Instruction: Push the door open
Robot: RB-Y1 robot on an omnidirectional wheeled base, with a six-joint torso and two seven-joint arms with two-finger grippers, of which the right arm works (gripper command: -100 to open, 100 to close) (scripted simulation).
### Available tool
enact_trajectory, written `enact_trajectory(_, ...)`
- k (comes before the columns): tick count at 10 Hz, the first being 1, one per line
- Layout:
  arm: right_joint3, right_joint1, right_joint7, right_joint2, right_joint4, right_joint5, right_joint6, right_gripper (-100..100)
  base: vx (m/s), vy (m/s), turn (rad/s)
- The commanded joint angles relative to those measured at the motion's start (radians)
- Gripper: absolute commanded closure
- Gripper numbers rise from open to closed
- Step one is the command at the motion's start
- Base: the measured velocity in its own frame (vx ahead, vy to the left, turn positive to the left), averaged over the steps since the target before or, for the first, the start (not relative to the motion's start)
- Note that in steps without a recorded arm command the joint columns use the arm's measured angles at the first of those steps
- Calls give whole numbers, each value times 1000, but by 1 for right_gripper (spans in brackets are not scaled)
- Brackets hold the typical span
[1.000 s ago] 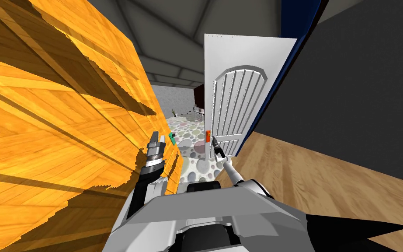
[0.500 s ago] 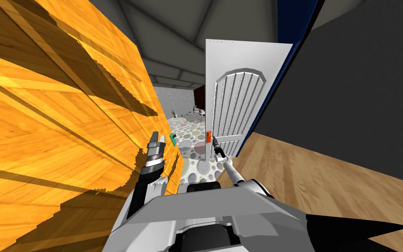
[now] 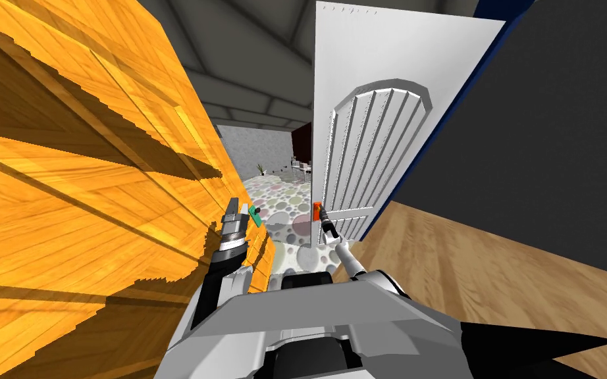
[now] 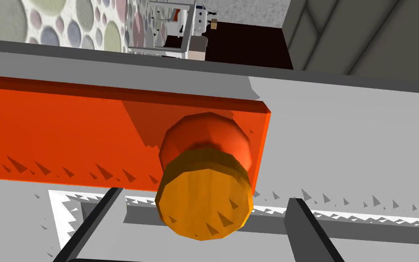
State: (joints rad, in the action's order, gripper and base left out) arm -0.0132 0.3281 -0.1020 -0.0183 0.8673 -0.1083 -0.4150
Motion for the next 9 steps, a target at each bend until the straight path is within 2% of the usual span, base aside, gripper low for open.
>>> enact_trajectory(1, -3, -3, -8, 24, 1, 2, -6, -100, 197, 19, 7)
enact_trajectory(2, -1, -6, -5, 16, 9, 2, 0, -100, 87, 10, 3)
enact_trajectory(3, -1, -6, -5, 16, 9, 2, 0, 100, -11, -2, -4)
enact_trajectory(8, -1, -6, -5, 16, 9, 2, 0, 100, -17, -2, 1)
enact_trajectory(9, 0, -4, 0, 10, 0, 6, 0, 100, 155, -9, -179)
